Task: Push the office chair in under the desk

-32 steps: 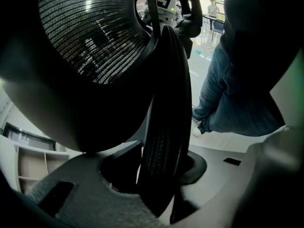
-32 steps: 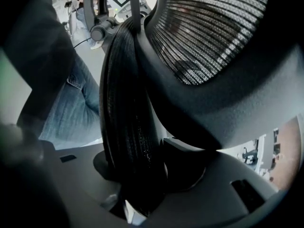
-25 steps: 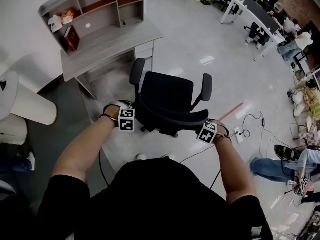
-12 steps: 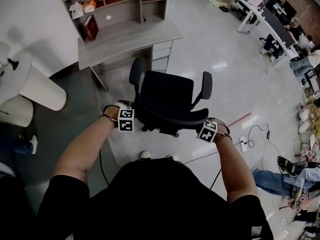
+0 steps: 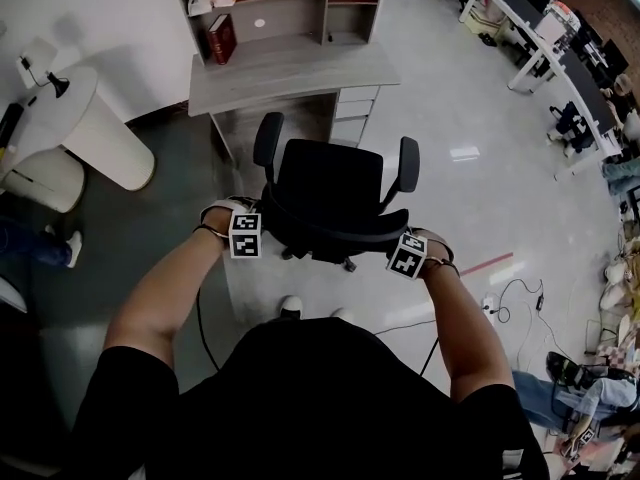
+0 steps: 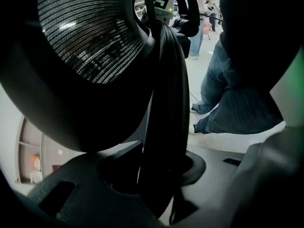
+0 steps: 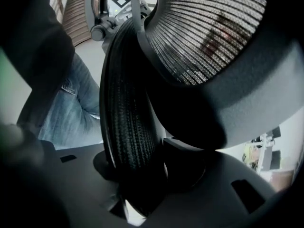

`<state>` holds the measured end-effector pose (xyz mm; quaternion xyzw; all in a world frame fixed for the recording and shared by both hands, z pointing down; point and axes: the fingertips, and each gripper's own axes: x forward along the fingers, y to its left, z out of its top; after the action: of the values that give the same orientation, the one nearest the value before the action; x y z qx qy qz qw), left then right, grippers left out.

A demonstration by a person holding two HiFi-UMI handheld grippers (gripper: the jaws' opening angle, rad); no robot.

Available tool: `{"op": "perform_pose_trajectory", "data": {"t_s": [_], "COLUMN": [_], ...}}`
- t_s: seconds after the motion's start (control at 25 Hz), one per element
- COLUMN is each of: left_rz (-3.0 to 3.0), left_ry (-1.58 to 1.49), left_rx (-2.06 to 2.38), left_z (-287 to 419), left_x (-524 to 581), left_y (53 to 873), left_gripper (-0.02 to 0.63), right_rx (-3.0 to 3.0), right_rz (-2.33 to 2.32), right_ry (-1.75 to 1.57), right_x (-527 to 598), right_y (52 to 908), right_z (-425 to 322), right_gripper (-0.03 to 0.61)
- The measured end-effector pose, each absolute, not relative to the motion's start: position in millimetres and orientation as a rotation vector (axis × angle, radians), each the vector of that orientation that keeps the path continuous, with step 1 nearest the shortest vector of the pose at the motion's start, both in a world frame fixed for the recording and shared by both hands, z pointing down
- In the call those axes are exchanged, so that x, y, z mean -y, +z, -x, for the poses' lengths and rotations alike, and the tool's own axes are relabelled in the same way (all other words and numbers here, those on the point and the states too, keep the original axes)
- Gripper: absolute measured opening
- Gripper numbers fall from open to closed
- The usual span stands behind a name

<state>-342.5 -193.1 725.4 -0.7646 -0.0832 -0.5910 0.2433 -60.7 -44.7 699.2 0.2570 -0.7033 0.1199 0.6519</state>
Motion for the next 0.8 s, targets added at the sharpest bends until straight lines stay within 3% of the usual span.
{"op": "perform_pose_trajectory", "data": {"t_s": [0.8], "left_rz": [2.182], "left_ry": [-1.747], "left_rx": [-0.054], "left_z": [376.2], "left_x": [166.2], "left_y": [724.4], "left_gripper": [0.141], "right_rx": [1.650], "right_rz": [-0.383], "right_ry": [0.080], "right_x": [91.9], "right_y": [697.2], "right_z": [66.2], "right_gripper": [0.187]}}
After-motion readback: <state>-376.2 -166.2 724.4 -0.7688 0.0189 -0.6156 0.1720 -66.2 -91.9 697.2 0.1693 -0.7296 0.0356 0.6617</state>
